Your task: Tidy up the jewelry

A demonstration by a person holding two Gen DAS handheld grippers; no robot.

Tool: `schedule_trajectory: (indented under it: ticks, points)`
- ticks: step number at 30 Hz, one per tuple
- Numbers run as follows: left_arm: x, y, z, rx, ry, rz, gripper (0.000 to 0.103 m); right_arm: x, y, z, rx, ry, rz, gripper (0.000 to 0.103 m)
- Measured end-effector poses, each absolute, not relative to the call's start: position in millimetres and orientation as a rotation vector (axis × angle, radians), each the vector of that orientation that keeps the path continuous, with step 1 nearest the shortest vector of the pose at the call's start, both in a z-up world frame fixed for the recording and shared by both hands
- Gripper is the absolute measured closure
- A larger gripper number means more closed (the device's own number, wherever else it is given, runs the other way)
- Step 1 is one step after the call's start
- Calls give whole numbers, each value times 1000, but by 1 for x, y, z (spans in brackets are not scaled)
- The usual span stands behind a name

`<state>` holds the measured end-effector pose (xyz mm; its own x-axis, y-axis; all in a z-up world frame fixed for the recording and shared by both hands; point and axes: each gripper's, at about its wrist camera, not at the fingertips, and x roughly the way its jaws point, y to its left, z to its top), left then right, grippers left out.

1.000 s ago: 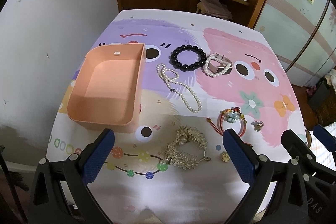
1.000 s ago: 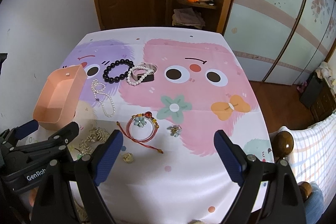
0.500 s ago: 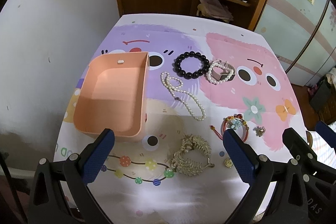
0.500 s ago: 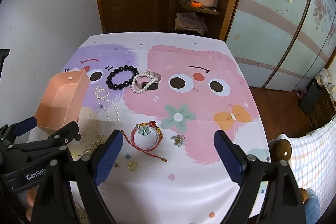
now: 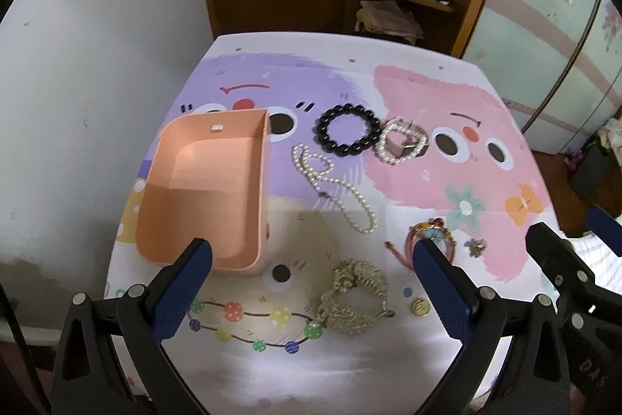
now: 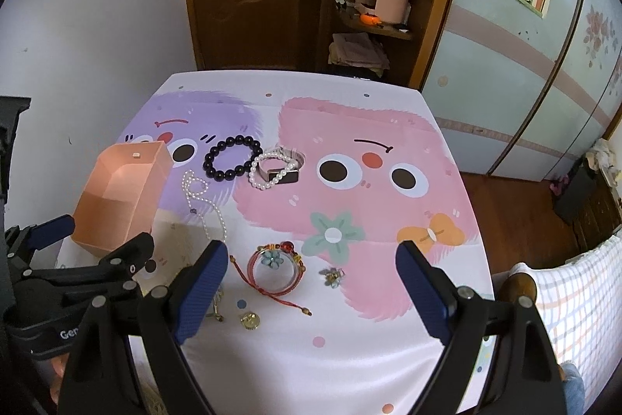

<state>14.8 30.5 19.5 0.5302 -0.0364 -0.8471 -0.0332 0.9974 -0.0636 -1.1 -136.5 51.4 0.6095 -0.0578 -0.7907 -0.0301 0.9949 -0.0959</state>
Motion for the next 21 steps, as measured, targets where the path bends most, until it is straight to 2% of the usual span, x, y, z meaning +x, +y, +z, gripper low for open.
schedule_trajectory:
  ticks: [21]
  points:
    - [22, 32, 50, -83, 977, -43, 1, 1, -141, 78, -81, 865, 6, 14]
